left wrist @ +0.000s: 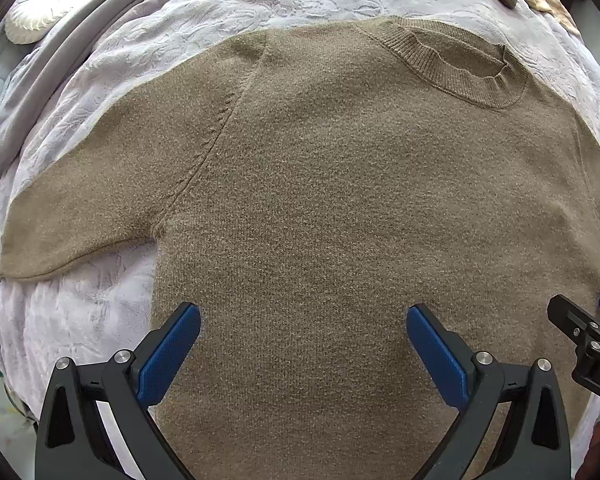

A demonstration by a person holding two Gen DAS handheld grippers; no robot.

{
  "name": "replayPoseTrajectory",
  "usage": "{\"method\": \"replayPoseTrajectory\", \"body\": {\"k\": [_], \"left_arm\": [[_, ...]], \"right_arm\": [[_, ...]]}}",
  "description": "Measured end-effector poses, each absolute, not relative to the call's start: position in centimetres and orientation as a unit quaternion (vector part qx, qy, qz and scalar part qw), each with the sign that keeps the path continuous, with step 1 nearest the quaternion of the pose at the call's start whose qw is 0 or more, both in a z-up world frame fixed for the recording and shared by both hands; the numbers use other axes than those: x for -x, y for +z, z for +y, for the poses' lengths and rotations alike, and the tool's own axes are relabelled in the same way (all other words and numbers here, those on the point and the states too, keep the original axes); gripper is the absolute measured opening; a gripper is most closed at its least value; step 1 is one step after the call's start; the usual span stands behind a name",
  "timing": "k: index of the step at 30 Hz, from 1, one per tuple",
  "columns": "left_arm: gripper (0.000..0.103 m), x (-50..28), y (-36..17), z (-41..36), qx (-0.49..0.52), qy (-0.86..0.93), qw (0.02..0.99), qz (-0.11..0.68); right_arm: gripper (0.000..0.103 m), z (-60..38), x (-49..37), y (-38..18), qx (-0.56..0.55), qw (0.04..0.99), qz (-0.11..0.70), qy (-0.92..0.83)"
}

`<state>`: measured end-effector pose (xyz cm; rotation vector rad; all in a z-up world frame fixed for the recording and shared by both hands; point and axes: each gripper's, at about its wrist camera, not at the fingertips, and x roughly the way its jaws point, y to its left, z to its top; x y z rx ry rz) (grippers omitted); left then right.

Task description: Fold small clothes

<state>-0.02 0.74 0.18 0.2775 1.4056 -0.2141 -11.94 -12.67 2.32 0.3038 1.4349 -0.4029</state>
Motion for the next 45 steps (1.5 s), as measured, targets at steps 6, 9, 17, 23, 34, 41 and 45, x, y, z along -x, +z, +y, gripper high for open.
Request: {"method": "replayPoseTrajectory", "body": {"k": [6,9,17,23,34,41,45], "left_arm": [[0.103,-0.4,0.5,0.6,-0.128,-0.099,0.748,0.644],[0.103,-0.2,0.3,0.7,-0.125,-0.101,0.748,0.644],[0.103,-0.9,0.3,0.5,-0.123,-0.103,0.745,0.647],[0.103,-0.9,0.2,0.6,-0.122,-0.103,0.747,0.645],[0.103,-0.8,0.1,0.8,-0.123,-0.104,0.749,0.643],[0.103,-0.8,0.1,1.1,-0.122,-0.105,0.752,0.639],[0.103,-0.9,0.1,1.1,-0.119,-0.107,0.755,0.636]], "right_arm": [[0.103,-12.7,11.9,2.5,-0.137,0.724,0.651,-0.182],[0.103,-12.7,11.9,2.5,-0.137,0.725,0.65,-0.182],[0.103,-12.6,11.9,2.5,-0.137,0.724,0.651,-0.182],[0.103,-12.5,11.8,2.7,-0.137,0.724,0.651,-0.182],[0.103,-12.8,11.9,2.2,-0.139,0.724,0.651,-0.183],[0.103,-13.0,11.9,2.2,-0.138,0.722,0.653,-0.183],[0.103,-13.0,11.9,2.2,-0.139,0.721,0.654,-0.183]]}}
